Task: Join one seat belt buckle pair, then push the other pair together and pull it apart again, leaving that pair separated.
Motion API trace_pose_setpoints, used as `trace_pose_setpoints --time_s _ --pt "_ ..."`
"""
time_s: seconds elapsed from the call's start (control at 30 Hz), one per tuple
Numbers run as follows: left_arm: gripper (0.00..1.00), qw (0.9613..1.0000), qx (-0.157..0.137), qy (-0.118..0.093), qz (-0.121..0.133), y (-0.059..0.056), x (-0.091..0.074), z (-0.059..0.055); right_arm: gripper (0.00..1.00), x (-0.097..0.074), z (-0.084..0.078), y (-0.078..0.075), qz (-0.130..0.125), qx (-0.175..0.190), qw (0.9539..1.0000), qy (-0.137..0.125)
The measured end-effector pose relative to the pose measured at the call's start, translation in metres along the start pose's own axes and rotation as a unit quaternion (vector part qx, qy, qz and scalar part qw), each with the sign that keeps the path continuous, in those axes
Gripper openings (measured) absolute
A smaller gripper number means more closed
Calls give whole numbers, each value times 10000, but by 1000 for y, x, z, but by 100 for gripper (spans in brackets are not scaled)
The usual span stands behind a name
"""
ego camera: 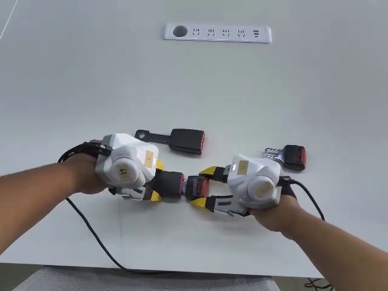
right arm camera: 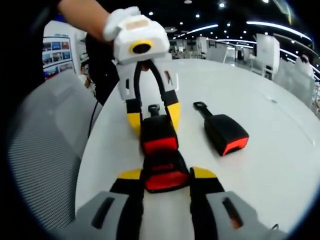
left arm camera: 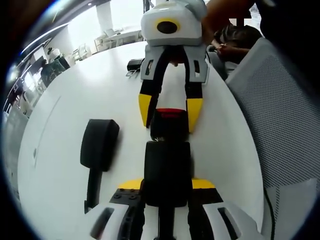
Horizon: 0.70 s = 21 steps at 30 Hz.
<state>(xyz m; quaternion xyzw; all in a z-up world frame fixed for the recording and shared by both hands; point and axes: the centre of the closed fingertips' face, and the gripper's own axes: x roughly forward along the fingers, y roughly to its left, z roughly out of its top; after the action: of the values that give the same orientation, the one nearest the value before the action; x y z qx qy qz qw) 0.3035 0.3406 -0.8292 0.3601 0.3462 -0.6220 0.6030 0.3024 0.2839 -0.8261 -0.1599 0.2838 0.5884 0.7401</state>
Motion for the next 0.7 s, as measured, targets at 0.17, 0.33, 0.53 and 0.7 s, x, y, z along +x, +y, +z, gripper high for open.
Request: trace_pose_setpoints --time_s 0.17,0.33,0.53,0.7 --pt "33 10000 21 -41 -75 1 -1 -2 34 0 -1 0 76 -193 9997 118" --pt "33 9998 74 -98 -128 0 -2 -3 34 -1 -2 2 89 -371 9991 208" --pt "33 9996 75 -225 -181 0 -3 -4 33 -2 -2 2 22 -323 9994 157" --pt "33 9990 18 -331 -297 -2 -4 -1 33 -2 -3 1 61 -298 9995 121"
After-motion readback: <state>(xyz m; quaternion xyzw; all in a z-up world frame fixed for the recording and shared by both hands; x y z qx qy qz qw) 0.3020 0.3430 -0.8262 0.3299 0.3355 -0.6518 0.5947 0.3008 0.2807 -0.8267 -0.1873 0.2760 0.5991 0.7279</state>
